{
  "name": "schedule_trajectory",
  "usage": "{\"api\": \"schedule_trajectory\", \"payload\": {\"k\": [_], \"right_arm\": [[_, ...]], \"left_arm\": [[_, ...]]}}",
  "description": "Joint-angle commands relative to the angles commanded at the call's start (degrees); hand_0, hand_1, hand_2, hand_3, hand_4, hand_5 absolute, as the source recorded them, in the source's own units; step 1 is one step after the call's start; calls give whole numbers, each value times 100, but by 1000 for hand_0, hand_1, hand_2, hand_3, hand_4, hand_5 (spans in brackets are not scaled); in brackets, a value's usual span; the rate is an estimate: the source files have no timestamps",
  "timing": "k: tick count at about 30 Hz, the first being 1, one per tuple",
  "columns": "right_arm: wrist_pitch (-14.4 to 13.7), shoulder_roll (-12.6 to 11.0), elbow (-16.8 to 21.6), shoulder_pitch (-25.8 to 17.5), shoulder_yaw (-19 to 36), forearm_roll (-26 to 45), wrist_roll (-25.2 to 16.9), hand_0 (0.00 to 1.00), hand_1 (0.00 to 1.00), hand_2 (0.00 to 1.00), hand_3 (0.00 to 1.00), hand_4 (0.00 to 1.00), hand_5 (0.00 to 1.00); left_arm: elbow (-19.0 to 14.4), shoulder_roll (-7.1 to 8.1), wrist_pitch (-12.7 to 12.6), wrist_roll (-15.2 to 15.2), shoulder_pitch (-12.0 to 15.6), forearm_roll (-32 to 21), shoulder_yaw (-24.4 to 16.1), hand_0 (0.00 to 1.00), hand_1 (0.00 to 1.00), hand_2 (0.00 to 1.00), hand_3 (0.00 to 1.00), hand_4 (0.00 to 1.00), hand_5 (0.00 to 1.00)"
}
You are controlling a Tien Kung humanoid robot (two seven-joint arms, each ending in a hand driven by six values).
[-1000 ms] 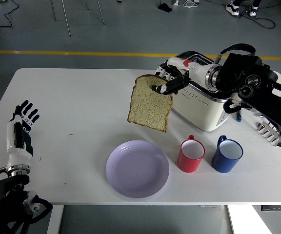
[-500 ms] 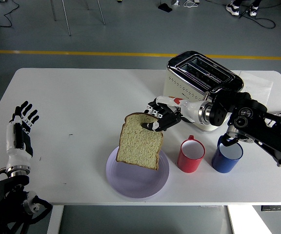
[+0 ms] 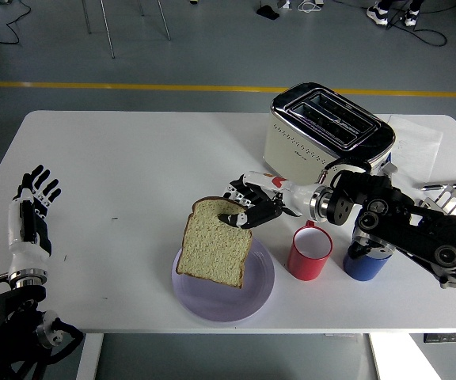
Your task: Push plate across desktop,pick up the break from the machine,place the break in the plate
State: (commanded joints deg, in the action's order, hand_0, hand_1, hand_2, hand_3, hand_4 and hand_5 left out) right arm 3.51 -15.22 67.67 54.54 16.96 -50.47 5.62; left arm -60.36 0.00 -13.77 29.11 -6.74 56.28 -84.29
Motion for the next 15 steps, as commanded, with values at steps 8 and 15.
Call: {"api": "schedule_trajectory", "payload": {"k": [8, 15], "right_arm": [[99, 128, -197, 18, -341, -268, -275, 251, 280, 360, 409, 341, 6], [73, 260, -336, 21, -499, -425, -314, 262, 293, 364, 423, 367, 2]], "left_arm": [[3, 0, -4, 11, -13, 3, -13, 744, 775, 830, 756, 609, 998], [4, 0, -8, 18, -16, 4, -33, 742, 770, 822, 748, 624, 998]]}}
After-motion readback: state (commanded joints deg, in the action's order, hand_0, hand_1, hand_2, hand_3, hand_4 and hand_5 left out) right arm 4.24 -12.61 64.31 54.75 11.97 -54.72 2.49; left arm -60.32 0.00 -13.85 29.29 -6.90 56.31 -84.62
